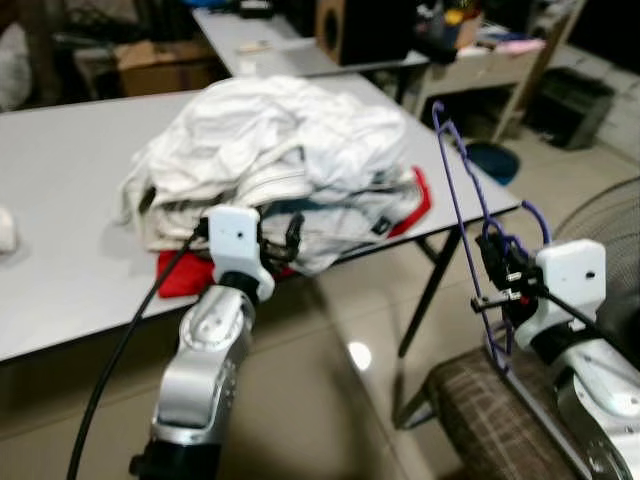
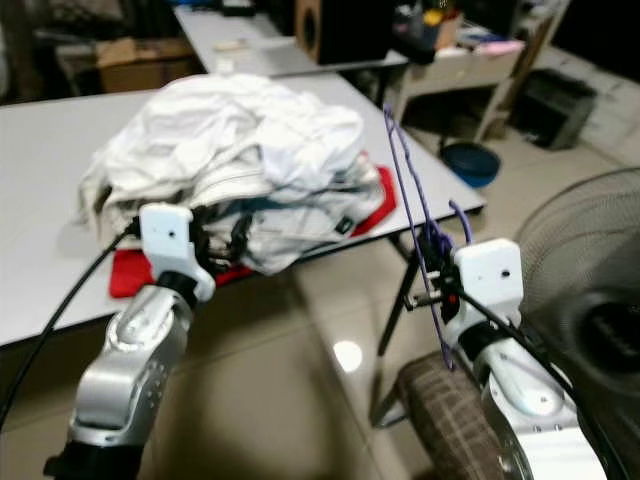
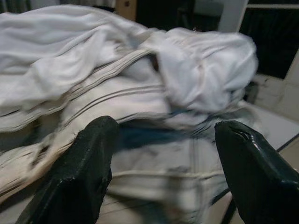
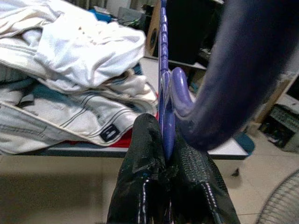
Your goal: Hang hanger
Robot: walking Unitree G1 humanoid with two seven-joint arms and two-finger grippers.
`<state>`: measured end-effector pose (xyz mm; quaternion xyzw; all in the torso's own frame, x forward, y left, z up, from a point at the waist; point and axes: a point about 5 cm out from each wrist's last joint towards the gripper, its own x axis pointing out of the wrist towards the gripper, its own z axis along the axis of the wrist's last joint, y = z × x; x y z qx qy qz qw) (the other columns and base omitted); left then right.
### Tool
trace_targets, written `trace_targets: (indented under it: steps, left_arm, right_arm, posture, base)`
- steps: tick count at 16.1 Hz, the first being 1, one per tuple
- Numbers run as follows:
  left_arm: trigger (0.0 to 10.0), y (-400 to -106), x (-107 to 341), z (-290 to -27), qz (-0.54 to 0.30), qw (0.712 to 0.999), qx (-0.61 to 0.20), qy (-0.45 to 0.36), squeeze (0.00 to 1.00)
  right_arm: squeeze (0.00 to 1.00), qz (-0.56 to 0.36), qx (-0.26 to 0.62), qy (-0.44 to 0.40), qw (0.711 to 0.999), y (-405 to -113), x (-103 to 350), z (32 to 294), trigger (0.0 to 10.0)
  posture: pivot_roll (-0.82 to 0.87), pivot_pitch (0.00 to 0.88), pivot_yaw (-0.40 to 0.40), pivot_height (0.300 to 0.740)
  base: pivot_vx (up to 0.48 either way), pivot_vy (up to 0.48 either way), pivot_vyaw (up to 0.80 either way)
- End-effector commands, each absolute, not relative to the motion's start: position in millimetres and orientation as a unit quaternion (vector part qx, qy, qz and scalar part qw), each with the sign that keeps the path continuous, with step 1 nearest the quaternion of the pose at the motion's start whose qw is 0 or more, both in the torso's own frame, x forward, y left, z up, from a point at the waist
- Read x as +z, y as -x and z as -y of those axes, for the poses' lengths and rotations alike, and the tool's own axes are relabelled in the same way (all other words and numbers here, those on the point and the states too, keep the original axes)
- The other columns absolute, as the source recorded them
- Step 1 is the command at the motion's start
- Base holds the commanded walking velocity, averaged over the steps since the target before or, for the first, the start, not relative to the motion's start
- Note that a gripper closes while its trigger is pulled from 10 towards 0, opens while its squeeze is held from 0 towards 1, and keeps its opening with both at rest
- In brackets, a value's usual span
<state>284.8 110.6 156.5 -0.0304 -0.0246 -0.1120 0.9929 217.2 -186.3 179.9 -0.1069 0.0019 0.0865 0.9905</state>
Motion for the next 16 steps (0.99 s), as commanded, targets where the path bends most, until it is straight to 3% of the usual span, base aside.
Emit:
trace_targets:
  steps: [1, 8, 11, 13, 16]
  left_arm:
    - [10.0, -287, 160, -112, 0.032, 0.993, -0.107, 0.025, 0.0]
    - [10.0, -289, 169, -110, 0.052, 0.992, -0.11, 0.027, 0.0]
    - [10.0, -288, 173, -111, 0.062, 0.991, -0.111, 0.03, 0.0]
    - [10.0, -289, 173, -111, 0.062, 0.992, -0.109, 0.032, 0.0]
    - [10.0, -290, 176, -113, 0.068, 0.991, -0.107, 0.037, 0.0]
  right_arm:
    - [0.0, 0.0, 0.084, 0.104, 0.991, -218, 181, 187, 10.0]
    - [0.0, 0.002, 0.077, 0.121, 0.99, -218, 183, 189, 10.0]
    - [0.0, 0.003, 0.071, 0.131, 0.989, -220, 182, 189, 10.0]
    - [0.0, 0.01, 0.048, 0.107, 0.993, -221, 183, 192, 10.0]
    - [0.0, 0.026, 0.023, 0.114, 0.993, -222, 188, 199, 10.0]
  posture:
    - [-0.08, 0.0, -0.051, 0.74]
    - [-0.09, 0.001, -0.039, 0.74]
    - [-0.08, 0.004, -0.041, 0.74]
    - [-0.08, 0.006, -0.039, 0.74]
    - [-0.08, 0.006, -0.034, 0.74]
  base:
    - [0.345, 0.0, 0.0]
    - [0.347, 0.0, 0.0]
    - [0.341, 0.0, 0.71]
    - [0.309, 0.0, 0.0]
    - [0.0, 0.0, 0.0]
